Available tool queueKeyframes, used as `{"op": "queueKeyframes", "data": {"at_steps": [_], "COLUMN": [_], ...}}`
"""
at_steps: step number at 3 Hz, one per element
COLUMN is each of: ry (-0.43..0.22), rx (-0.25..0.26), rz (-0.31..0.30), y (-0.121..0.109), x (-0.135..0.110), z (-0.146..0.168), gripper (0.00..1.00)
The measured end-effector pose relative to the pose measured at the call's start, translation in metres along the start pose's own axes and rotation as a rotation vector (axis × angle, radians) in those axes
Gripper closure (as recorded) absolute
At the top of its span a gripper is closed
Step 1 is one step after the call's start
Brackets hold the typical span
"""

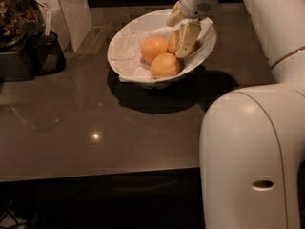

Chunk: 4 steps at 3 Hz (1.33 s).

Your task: Pick orange from white bowl

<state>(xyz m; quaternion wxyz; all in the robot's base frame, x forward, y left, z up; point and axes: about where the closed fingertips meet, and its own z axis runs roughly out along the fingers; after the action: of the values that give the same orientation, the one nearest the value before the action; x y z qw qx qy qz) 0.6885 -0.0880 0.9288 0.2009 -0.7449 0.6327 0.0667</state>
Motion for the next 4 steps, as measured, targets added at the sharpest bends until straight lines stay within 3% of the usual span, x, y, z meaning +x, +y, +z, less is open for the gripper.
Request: {"op": "queueKeyframes", "data": {"at_steps": [4], "ry": [0.030], "rx": [-0.062], "rz": [0.025], "y": [0.009], "x": [0.019], "z": [0.020], "gripper": [0.26]}}
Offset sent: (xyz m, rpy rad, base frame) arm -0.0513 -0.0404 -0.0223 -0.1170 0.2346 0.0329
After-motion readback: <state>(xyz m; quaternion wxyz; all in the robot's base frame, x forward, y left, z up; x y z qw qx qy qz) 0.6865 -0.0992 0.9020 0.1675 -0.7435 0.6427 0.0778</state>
